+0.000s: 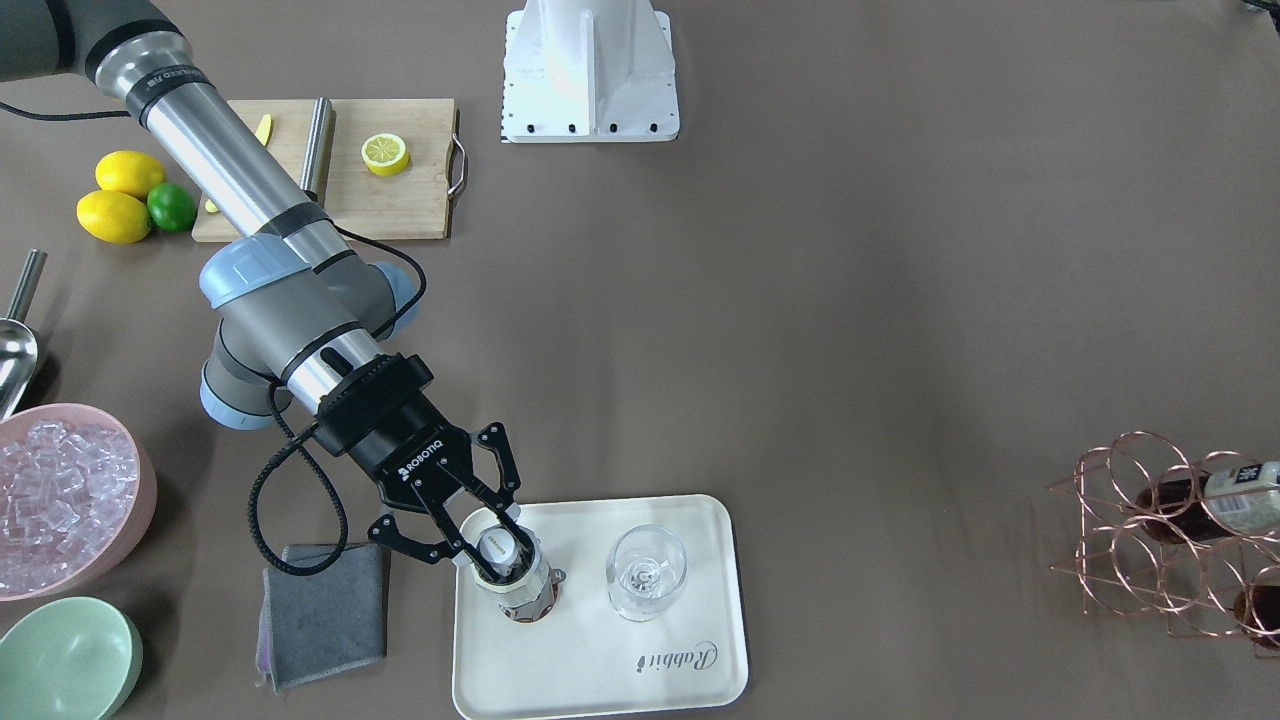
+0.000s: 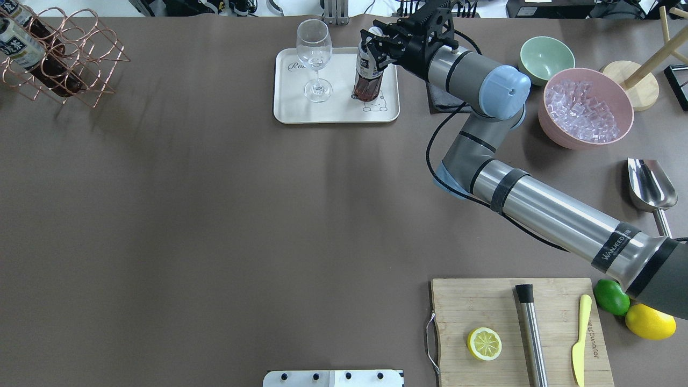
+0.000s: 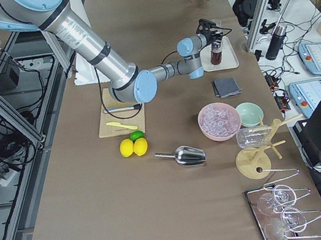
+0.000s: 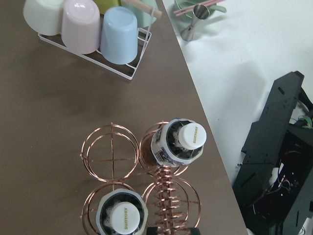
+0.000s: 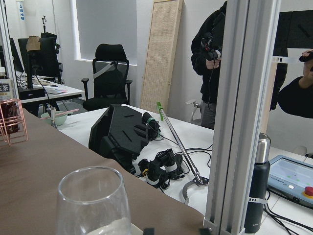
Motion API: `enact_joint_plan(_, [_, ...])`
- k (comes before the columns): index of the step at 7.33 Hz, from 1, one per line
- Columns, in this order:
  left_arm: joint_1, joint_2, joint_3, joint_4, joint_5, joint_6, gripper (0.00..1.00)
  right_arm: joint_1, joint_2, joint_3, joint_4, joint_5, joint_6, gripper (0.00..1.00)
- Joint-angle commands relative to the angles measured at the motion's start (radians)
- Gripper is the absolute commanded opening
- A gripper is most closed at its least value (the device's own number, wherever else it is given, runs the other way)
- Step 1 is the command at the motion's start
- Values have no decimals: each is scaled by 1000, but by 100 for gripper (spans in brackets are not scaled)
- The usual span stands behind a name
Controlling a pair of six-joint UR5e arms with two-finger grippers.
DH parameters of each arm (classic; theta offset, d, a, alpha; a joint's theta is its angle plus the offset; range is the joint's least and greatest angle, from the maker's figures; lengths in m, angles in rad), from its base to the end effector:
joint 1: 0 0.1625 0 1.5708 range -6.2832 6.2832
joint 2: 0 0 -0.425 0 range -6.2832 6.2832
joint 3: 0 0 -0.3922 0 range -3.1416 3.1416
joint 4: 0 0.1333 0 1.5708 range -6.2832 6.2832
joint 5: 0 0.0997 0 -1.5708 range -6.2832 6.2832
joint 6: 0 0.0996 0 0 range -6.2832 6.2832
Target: Take tea from basket to plate
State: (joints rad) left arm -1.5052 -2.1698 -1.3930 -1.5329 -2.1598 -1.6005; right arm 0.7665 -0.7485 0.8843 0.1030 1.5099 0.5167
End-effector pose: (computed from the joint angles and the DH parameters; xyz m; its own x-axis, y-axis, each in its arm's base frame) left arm -0.0305 -0.7245 0.3927 0.0365 -0.9328 -0.3585 0.8175 0.2342 -0.5261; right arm -0.4602 -0.6366 0.2782 0.5548 -0.6705 0.4925 -0.5112 0.1923 0.8377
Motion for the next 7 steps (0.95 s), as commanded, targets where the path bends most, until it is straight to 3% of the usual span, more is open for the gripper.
enact_joint_plan(1, [-26,2,74,-1,8,-60,0,7,0,4,-15,3,2,82])
enact_joint_plan(2, [-24,2,75,-3,9,-82,0,7,0,11,-19,6,-1,98])
enact_joint_plan(3, [-20,4,80,-18,23,-81,34,8,-6,25,-22,13,2,100])
enact_joint_plan(4, [-20,4,91,-41,62,-84,81,17,-9,47,-31,22,-4,100])
enact_joint_plan(5, [-18,4,94,-42,67,-82,98,46,-20,109,-81,77,-9,100])
enact_joint_plan(7, [-32,-1,97,-42,95,-76,98,147,-95,271,-214,262,-4,100])
